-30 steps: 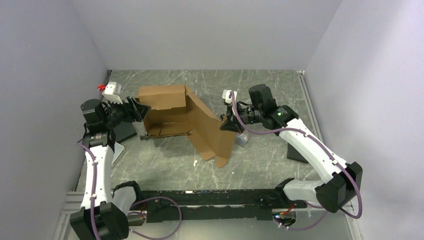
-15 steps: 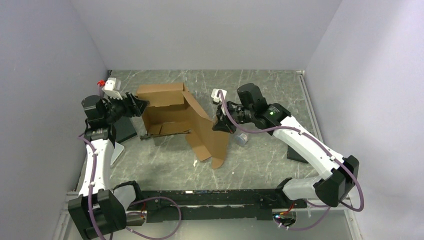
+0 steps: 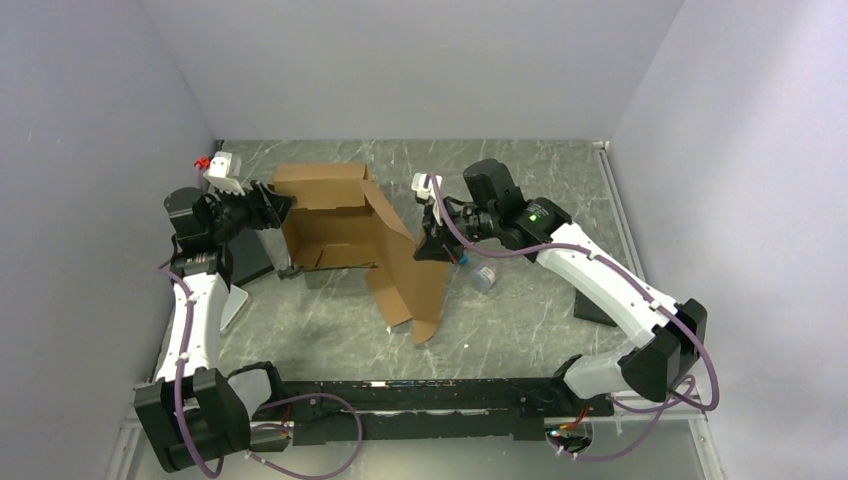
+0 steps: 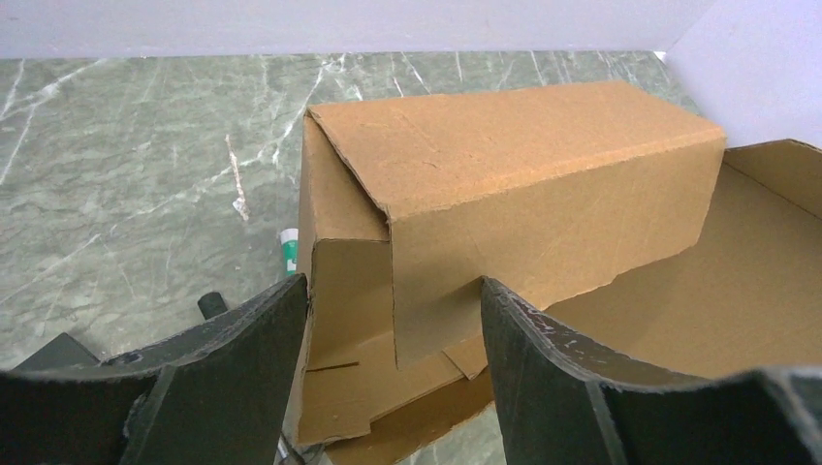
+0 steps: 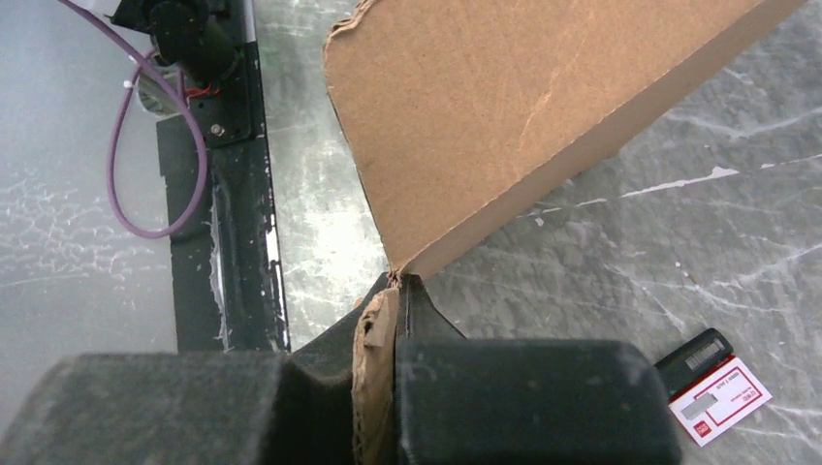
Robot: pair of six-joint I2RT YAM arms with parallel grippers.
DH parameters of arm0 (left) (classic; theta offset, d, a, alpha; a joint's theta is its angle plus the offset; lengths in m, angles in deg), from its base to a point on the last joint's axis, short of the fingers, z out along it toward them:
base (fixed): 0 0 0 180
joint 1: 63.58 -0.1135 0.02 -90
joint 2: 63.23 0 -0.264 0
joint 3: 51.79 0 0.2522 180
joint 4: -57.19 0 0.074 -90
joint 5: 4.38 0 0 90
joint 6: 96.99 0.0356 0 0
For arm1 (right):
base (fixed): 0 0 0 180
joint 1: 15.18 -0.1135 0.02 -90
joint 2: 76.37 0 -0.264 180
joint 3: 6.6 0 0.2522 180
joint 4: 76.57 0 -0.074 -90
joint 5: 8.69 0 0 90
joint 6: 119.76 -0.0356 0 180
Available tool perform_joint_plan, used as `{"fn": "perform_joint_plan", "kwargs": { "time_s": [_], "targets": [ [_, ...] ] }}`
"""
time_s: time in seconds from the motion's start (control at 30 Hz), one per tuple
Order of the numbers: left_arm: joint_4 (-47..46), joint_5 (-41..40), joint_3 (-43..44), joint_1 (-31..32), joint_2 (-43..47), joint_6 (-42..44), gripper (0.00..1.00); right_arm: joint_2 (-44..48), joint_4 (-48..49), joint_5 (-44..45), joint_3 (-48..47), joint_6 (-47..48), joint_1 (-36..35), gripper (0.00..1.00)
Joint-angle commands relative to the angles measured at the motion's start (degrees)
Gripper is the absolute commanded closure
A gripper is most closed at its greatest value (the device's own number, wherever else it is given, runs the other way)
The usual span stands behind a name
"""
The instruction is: Fold the paper box
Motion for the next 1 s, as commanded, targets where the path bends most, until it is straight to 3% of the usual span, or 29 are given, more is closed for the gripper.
{"fn": "perform_joint_plan", "kwargs": {
  "time_s": [0.0, 0.97],
  "targets": [
    [-2.49, -1.22, 0.38, 0.34, 0.23, 2.32, 0.3, -0.01, -0.09, -3.46, -3.09, 2.11, -0.31, 1.0],
    [-1.0, -9.08, -1.31, 7.93, 2.72, 7.26, 0.32, 0.17, -5.91, -12.68, -3.74, 11.46, 3.43, 1.0]
  ]
}}
